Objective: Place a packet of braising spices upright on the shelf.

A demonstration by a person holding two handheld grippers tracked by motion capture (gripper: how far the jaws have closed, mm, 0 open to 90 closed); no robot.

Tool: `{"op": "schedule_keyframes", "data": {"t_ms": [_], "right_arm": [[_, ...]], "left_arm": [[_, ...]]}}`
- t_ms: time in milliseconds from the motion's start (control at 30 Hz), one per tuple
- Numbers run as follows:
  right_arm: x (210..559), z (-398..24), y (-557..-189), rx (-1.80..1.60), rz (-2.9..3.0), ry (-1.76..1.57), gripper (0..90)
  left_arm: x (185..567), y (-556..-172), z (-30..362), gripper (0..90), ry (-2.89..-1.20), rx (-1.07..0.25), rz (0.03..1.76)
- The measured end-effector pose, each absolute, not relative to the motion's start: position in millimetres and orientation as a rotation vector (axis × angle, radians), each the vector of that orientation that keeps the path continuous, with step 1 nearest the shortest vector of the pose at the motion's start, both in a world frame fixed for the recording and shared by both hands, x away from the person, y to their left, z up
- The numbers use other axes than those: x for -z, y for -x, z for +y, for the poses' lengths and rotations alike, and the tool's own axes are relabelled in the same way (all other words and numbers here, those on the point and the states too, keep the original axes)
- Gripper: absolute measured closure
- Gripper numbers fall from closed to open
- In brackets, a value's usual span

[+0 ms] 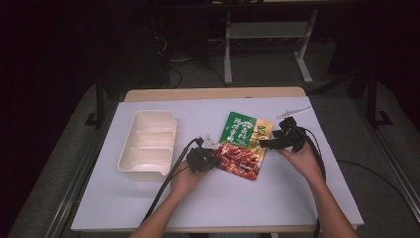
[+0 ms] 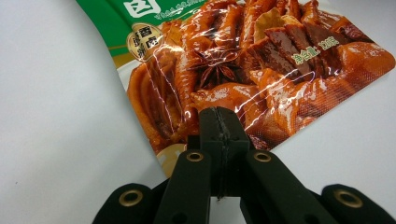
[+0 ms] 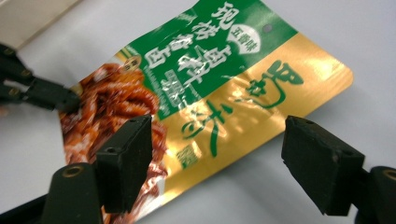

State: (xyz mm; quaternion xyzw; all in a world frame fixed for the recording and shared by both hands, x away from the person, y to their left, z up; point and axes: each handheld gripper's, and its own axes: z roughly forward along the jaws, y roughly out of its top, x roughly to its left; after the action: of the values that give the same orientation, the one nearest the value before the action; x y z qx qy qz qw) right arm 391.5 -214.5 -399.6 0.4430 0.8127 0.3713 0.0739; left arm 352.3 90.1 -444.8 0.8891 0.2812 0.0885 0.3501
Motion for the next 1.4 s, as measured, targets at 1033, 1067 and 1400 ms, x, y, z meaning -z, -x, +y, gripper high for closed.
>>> {"op": "schedule_keyframes", "data": {"t_ms": [1033,1067,1400], "right_arm": [[437,-227,-429,-1.116,2.333,-1.617,37.2],[438,-227,-429,-1.116,2.332,-1.622,37.4],[438,-220,-424,-1.198,2.402,-1.559,54.6]], "left_arm": [[446,-350,90,89.9,-2.296,-0.255,0.724],[446,-350,90,89.9,-2.295,-0.255,0.724],[446,-350,90,89.9,-2.294,-0.252,0.726]]}}
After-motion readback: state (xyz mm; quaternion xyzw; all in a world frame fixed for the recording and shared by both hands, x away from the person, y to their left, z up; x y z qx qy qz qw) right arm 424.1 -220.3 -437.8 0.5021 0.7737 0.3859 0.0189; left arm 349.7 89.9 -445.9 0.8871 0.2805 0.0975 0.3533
